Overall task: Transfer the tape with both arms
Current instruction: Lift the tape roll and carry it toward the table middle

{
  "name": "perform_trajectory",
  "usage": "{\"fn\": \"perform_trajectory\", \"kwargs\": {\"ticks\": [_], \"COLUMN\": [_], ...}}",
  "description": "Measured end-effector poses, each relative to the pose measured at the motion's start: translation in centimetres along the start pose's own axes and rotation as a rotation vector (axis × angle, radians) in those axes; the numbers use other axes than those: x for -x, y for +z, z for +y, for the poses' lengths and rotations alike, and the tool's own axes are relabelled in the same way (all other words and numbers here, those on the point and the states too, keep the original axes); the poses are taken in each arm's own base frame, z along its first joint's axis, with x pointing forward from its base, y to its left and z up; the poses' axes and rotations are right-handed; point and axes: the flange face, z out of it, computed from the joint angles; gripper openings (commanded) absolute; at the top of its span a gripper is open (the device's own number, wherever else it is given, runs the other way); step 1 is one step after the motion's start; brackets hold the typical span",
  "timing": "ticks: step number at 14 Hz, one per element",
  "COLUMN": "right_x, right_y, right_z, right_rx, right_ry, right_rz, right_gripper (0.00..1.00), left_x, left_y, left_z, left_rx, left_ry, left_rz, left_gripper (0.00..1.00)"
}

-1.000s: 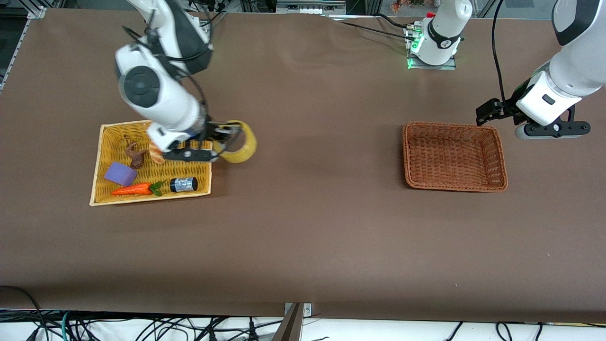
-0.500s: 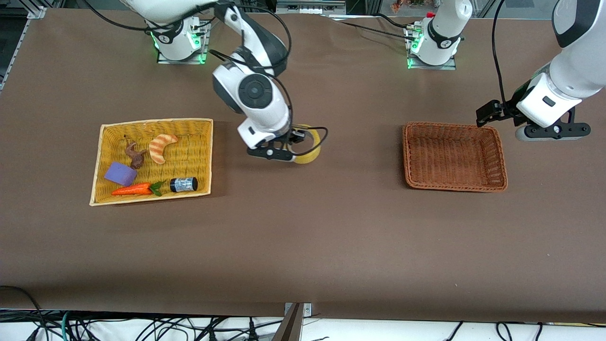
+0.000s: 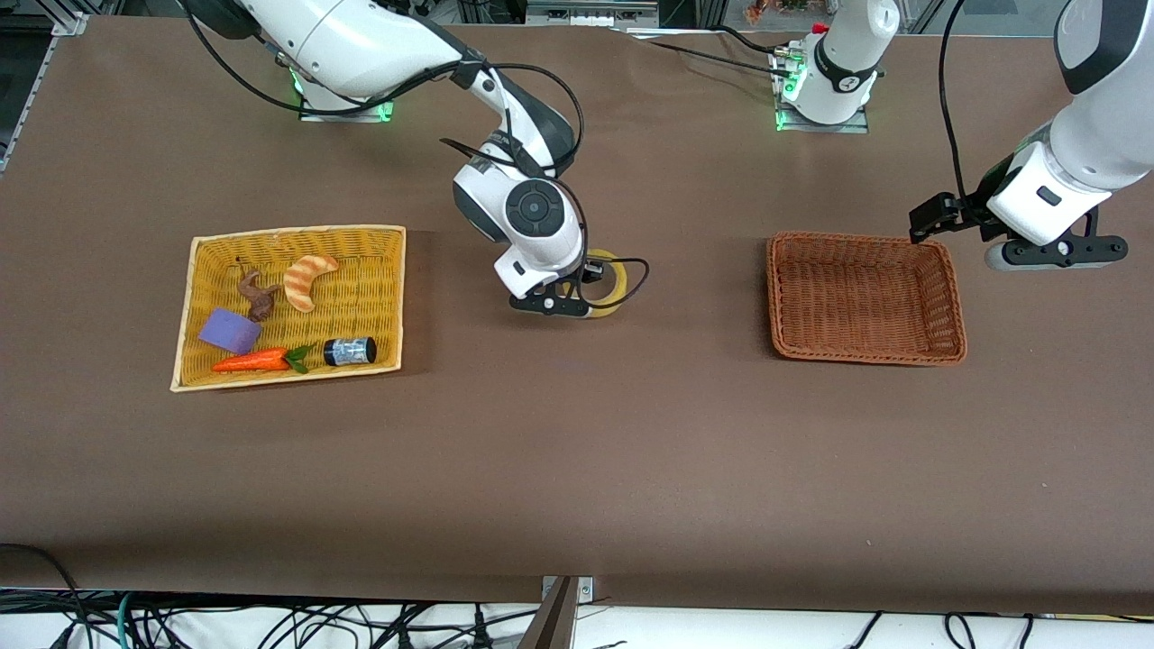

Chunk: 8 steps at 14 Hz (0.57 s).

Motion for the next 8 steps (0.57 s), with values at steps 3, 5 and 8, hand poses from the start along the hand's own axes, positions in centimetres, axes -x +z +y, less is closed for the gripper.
{"fn": "perform_trajectory", "kwargs": {"ticks": [3, 5, 8], "right_x": [-0.1, 0.0, -0.1], "right_y": [2.2, 3.7, 4.0], "right_z": [-0.2, -0.4, -0.6], "right_rx": [-0.001, -0.007, -0.014], "right_ry": [-0.011, -0.021, -0.023], "right_rz": [0.000, 0.005, 0.011], "right_gripper": [0.09, 0.37, 0.80], "left_x": [0.0, 0.0, -0.1], "left_y": [0.0, 0.1, 0.2], "left_z": [0.0, 0.0, 0.1], "left_rx": [0.000, 0.000, 0.008], "left_ry": [0.000, 0.000, -0.001], "left_rz": [-0.001, -0.003, -0.007], "left_gripper": [1.00, 1.00, 1.00]}}
